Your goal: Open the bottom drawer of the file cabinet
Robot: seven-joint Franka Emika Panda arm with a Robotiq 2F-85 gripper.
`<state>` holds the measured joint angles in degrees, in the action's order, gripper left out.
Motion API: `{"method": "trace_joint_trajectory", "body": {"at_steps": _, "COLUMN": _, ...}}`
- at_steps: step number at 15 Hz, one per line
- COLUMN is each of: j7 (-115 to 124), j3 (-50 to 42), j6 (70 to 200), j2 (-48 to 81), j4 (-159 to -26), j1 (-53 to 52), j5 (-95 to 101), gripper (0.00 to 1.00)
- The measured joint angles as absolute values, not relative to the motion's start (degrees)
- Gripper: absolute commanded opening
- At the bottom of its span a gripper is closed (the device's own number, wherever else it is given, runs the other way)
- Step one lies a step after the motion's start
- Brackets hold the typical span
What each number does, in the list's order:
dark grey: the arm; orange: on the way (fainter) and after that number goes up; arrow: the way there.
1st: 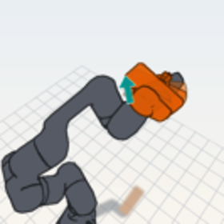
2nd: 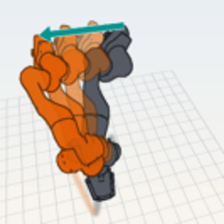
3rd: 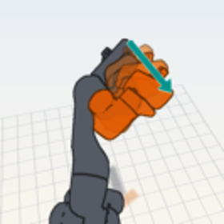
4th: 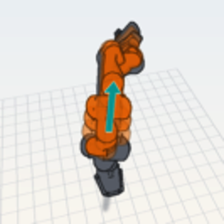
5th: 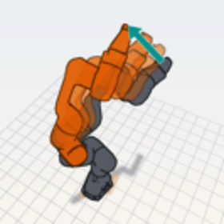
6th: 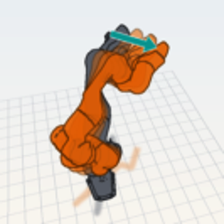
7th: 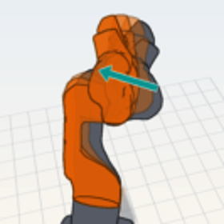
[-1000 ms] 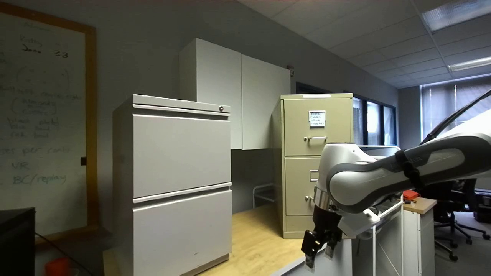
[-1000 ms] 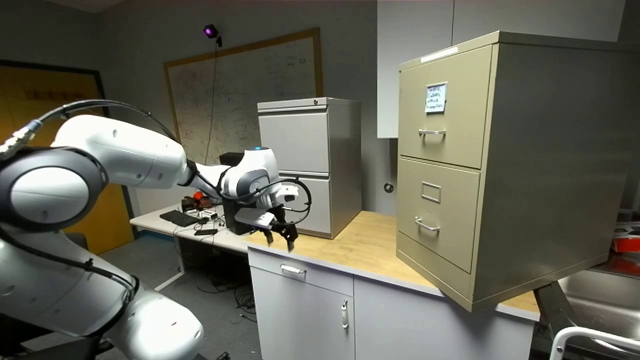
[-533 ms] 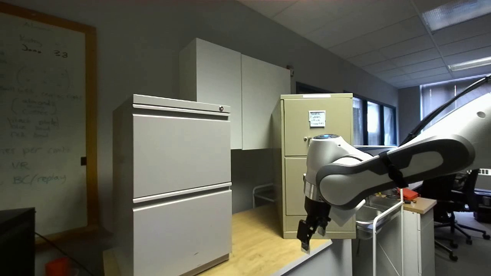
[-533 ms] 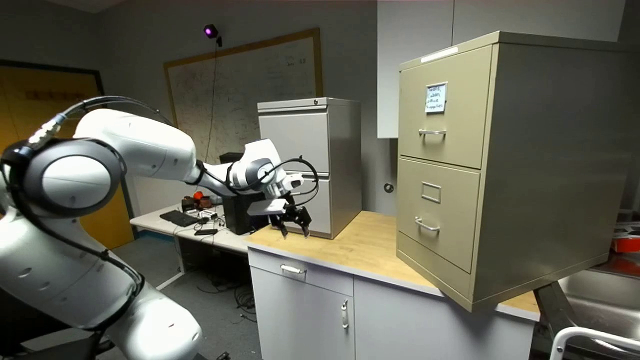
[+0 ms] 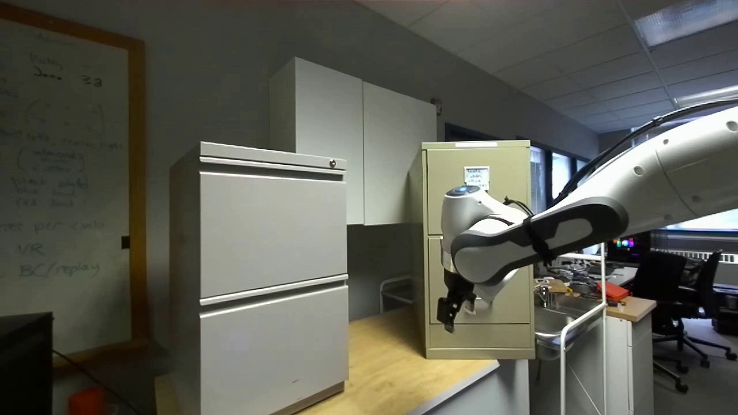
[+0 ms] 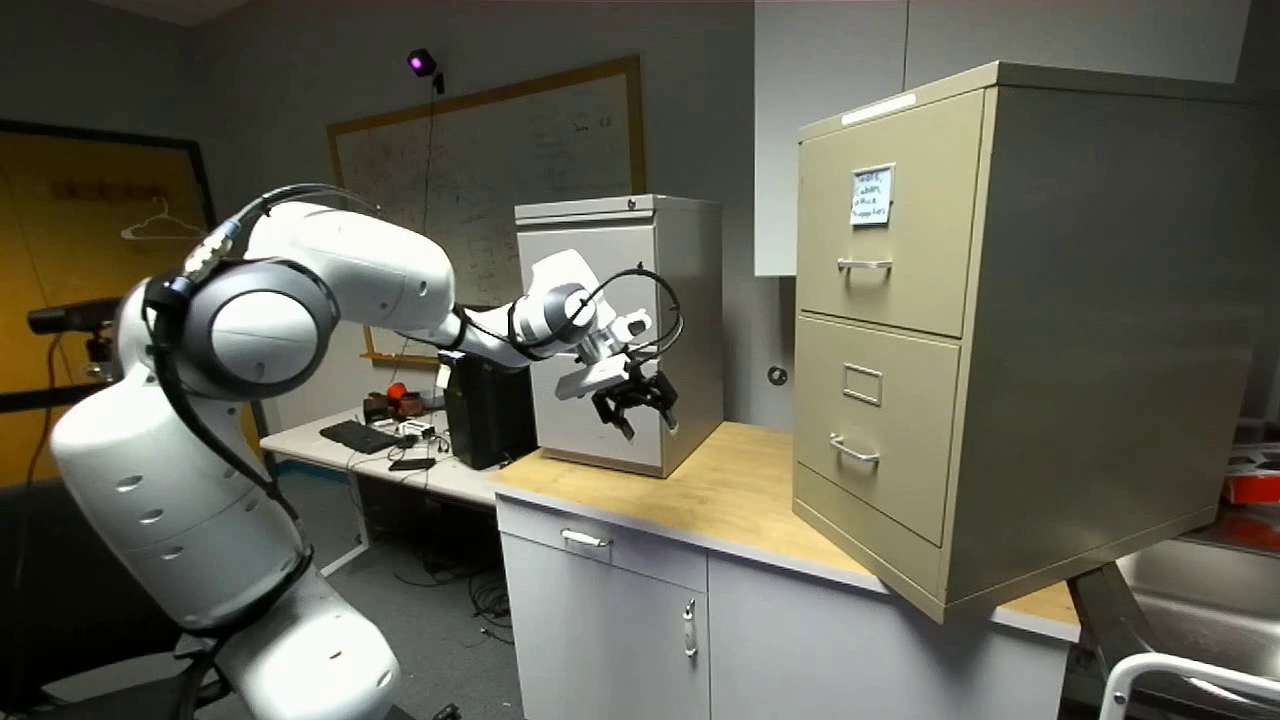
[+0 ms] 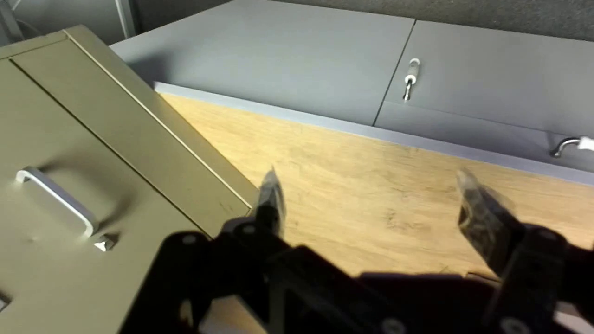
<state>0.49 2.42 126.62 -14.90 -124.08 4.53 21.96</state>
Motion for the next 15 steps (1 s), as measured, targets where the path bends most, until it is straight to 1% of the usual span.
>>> {"method": "trace_joint_trajectory", "body": {"at_steps": 9, "j7": -8.0, "j3": -4.0, "j6": 126.9, "j2": 3.1, "j4": -103.9, "j1": 6.6, "j5": 28.6, "gripper": 1.00}}
{"method": "trace_joint_trajectory", "body": {"at_steps": 15, "j7": -11.3, "j3": -7.8, "j6": 127.4, "j2": 13.1, "j4": -93.6, "j1": 7.5, "j5": 34.5, "gripper": 1.00}}
